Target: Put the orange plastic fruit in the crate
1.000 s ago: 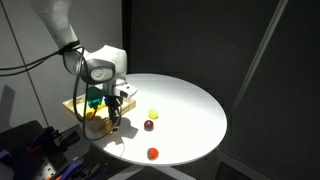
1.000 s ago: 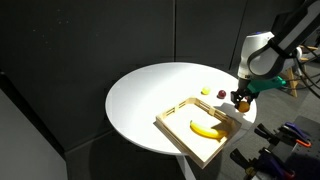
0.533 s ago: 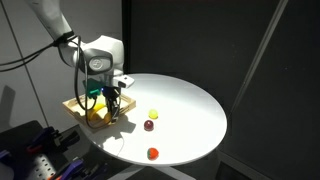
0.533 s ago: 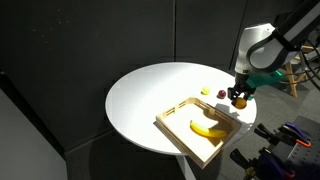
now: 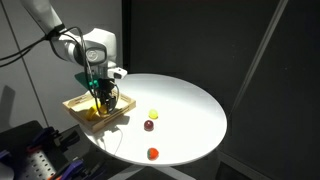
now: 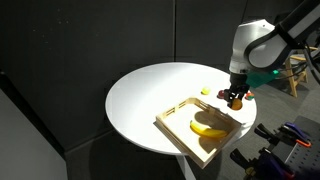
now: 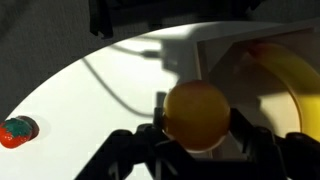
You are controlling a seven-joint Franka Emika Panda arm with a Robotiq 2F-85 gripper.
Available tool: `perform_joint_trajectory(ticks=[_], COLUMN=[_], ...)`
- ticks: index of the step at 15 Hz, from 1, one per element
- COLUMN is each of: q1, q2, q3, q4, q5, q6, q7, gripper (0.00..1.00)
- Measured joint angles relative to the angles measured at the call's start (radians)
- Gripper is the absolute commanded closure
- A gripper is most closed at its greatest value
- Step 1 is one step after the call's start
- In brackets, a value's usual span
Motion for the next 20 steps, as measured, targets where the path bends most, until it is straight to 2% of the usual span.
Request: perform_joint_trajectory(ticks=[9,20], q1=[0.051,0.084], q2=[0.022,0.185], q3=[0.071,0.082], q4=[0.006,0.103], q5=[-0.001,-0.001], q6=[-0.005,0.077], q7=[-0.035,-0.036], gripper=[0.60,0.60])
